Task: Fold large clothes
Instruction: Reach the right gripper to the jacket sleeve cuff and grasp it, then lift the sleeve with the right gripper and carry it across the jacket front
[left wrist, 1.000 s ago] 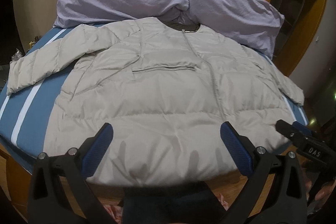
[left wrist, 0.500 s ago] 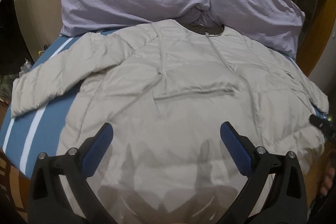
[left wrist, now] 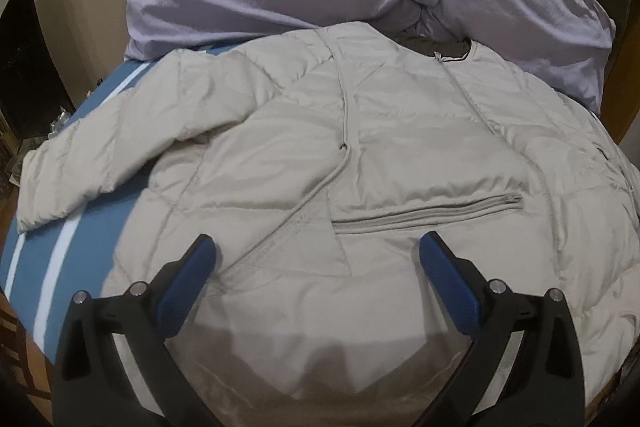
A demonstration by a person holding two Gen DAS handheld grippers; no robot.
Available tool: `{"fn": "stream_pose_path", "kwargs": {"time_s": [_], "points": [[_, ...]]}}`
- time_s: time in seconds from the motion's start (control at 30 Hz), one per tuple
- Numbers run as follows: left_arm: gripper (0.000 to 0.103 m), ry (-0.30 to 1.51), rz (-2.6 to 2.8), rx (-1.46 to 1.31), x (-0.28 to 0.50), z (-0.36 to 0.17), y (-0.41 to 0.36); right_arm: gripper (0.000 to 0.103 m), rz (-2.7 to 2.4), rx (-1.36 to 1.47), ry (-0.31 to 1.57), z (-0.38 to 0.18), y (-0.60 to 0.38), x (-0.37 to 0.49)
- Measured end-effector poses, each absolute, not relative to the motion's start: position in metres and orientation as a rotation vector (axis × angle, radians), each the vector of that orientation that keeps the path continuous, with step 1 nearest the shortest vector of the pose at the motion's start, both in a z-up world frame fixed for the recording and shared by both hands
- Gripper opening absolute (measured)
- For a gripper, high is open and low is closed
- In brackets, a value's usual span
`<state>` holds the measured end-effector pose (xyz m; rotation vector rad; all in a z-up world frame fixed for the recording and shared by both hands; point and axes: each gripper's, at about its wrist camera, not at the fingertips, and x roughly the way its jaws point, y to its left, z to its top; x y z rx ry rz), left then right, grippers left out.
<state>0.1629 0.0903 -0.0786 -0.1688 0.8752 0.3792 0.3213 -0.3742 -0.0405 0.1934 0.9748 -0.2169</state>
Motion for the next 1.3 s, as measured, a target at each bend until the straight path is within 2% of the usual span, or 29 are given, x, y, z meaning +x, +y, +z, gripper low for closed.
{"fn": "stream_pose_path", "kwargs": {"time_s": [0.27, 0.7, 1.07, 1.3], "points": [[0.101, 0.871, 0.394, -0.156, 0.169, -0.091, 0.089, 0.075, -0.403, 0.300, 1.008, -0.073, -0.452, 0.351], [0.101, 0.872, 0.401, -0.151, 0.172, -0.096, 0.090, 0.072, -0.475, 0.560, 0.964, -0.093, -0.512, 0.359], [0.101, 0.872, 0.402, -0.149, 0.172, -0.097, 0.090, 0.024, -0.402, 0.508, 0.912, -0.087, -0.500, 0.362], [0.101, 0.870, 0.401, -0.151, 0.171, -0.097, 0.090, 0.019, -0.396, 0.408, 0.855, -0.062, -0.479, 0.363]]}}
